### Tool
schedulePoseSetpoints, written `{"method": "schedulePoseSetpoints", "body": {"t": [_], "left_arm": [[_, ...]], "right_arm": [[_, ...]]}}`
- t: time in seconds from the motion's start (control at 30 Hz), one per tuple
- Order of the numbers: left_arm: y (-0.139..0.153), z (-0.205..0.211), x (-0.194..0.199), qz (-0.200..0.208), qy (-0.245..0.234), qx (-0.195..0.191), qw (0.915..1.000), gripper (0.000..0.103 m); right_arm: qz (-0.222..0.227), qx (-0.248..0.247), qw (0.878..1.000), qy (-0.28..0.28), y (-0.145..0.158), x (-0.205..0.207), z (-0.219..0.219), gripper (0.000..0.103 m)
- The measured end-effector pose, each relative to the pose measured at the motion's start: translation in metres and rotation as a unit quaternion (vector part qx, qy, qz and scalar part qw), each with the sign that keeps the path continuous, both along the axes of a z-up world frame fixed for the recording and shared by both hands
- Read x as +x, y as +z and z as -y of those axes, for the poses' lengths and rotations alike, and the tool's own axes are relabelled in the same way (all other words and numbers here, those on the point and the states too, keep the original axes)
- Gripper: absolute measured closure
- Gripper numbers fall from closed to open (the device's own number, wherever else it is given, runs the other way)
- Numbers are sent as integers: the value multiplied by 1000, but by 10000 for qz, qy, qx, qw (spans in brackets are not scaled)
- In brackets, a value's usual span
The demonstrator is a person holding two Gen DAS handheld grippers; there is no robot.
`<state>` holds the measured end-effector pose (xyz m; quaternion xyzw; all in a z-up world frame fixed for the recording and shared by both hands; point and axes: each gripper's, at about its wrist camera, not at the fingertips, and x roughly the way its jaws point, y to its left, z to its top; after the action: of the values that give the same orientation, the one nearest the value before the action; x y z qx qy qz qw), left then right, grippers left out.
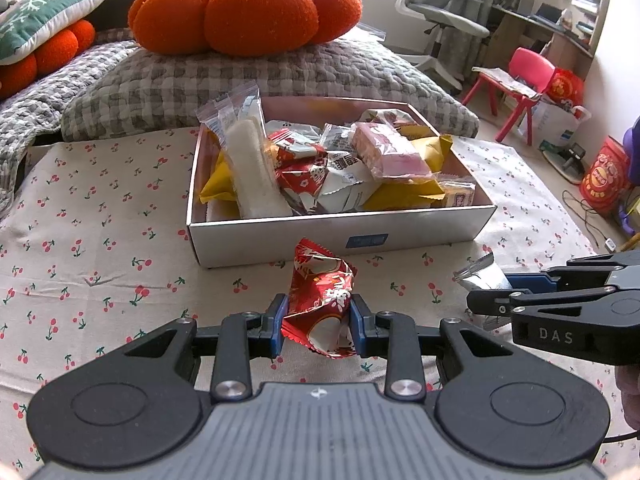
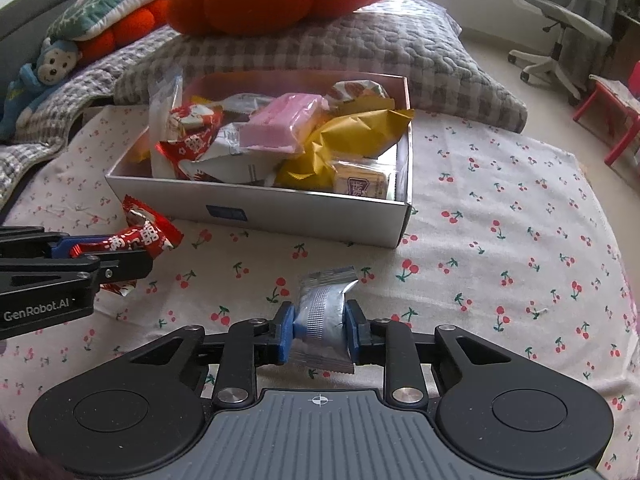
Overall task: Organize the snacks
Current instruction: 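Carry red wrapper and silver foil packet over the box and lower inside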
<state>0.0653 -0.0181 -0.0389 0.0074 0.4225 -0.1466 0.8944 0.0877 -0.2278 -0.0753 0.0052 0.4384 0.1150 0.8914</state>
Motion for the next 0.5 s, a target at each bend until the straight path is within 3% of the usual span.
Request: {"method": "schedulePoseSetpoints", "body": {"t": [0.5], "left_arm": [[33, -17, 14, 247, 268, -481, 9982, 74]], "right_arm": [[324, 579, 9977, -130, 37, -2, 15, 78]]}}
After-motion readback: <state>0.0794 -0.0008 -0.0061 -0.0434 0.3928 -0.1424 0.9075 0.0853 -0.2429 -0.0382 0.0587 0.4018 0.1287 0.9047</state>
